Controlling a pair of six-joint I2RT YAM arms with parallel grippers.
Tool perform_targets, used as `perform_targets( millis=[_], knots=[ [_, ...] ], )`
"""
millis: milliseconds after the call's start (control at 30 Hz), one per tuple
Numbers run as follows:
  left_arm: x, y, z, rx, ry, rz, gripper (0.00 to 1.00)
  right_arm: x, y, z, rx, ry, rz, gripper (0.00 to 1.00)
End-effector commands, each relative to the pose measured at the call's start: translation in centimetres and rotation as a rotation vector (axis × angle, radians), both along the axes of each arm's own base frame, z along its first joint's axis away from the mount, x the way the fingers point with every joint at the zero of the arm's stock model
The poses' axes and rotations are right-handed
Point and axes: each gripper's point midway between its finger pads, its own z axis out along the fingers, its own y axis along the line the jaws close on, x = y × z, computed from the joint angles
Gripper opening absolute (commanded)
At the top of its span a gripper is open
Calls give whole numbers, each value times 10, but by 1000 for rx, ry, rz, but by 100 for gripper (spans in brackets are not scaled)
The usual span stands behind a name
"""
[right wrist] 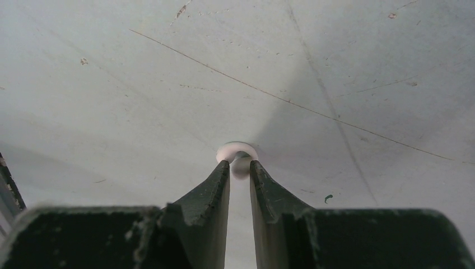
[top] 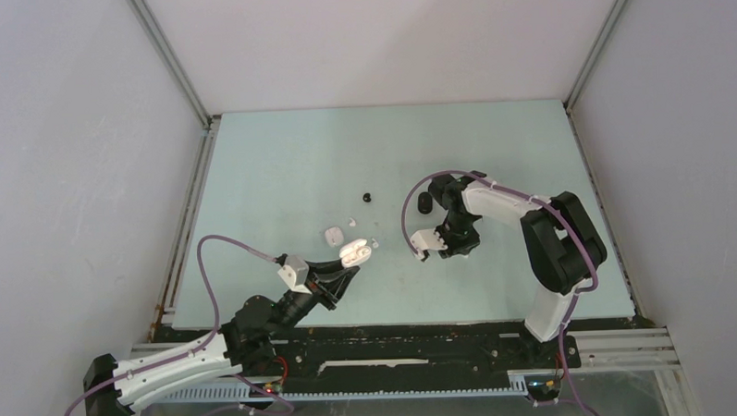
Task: Insert the wireless bluetooth earbuds into the charging case
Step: Turn over the left earbud at the center of the board.
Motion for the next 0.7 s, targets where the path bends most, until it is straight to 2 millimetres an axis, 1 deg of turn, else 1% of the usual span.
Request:
perform_targets(
  millis=[0,100,233,333,433,567,667],
  knots=[
    [1,5,-52,90,37,13,0,4,6,4,10,-6,17,22],
    [1,5,-51,89,36,13,0,4,7,1,4,4,16,22],
    [1,5,-51,89,36,13,0,5,18,8,33,24,3,22],
    [1,5,-51,89,35,14,0,12,21,12,38,4,8,22],
    [1,5,-51,90,35,13,0,15,20,8,23,-3,14,22],
    [1,5,-51,88,34,12,0,15,14,-1,-12,14,12,22],
    [1,6,-52,89,35,14,0,15,9,-3,-24,24,7,22]
  ],
)
